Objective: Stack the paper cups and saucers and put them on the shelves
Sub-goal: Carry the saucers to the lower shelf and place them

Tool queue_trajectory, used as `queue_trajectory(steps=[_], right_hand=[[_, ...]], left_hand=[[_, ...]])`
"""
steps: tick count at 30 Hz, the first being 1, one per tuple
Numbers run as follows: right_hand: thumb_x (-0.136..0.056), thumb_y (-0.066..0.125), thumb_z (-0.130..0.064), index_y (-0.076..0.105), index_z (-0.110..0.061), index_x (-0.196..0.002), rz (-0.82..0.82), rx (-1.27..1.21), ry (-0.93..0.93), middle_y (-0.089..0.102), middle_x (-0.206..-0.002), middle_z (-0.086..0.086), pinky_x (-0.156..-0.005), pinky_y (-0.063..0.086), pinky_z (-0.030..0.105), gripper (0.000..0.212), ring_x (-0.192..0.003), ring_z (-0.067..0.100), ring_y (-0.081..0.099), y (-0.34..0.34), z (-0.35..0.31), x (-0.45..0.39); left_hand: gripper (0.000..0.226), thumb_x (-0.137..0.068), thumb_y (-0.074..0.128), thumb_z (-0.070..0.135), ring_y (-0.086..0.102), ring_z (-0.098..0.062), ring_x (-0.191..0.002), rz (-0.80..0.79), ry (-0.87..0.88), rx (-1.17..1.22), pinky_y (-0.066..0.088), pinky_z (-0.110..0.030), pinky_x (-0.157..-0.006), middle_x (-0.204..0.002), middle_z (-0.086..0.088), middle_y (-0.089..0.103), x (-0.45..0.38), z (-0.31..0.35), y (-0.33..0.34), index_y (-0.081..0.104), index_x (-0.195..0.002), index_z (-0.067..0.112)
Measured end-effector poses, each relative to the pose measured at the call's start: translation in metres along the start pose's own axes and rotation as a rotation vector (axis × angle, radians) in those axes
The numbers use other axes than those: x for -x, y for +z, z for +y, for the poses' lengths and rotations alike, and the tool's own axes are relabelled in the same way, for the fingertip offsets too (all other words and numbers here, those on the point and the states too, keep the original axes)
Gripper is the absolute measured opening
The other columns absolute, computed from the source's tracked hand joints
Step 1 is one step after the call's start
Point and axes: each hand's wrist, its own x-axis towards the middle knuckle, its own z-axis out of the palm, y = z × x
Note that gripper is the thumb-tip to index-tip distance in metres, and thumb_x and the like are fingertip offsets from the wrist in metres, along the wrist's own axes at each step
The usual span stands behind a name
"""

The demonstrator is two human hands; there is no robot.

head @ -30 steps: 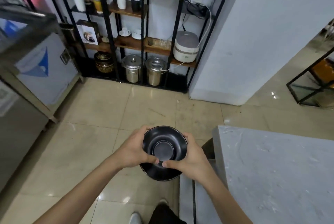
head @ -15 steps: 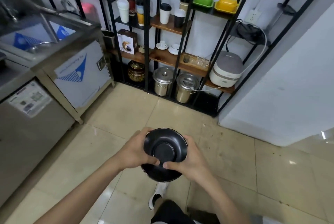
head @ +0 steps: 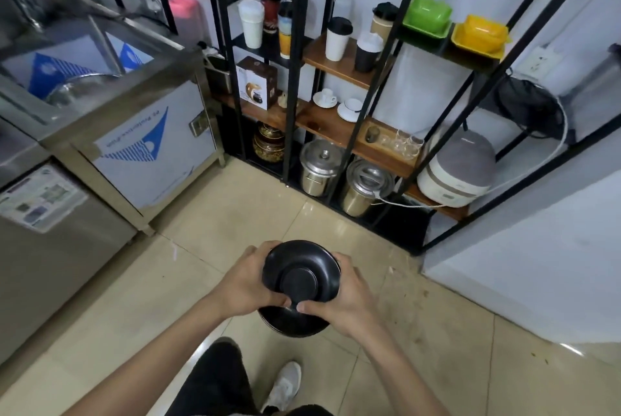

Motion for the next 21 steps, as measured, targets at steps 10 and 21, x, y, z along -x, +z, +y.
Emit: queue_trajectory(steps=[10,21], right_hand=[[-0.041,0.088,-0.055,0.039,-0.038,-0.136,-0.039,-0.036,-0.007,0.056,-0.126,-0.006,-0.096,0.054,0.037,0.108,-0.111,0.013,0.058,-0.016,-0.045,-0.149],[-0.049,0.097,-0.042,0.041,-0.036,-0.139,0.061,-0.137,0.07,0.059,-0.13,-0.002,-0.106,0.048,0.046,0.106,-0.121,0.02,0.059,-0.025,-0.099,-0.332]], left_hand=[[0.096,-0.06,0.097,0.021,0.05,-0.024,-0.121,0.0,-0.015,-0.004,0.048,-0.041,-0.102,-0.124,0.003,0.062,-0.137,-0.009,-0.063,0.048,-0.143,0.021],[0.096,-0.065,0.09,0.028,0.044,-0.018,-0.122,-0.074,0.03,-0.086,0.047,-0.032,-0.097,-0.125,0.004,0.057,-0.332,-0.013,-0.145,0.039,-0.146,0.029]])
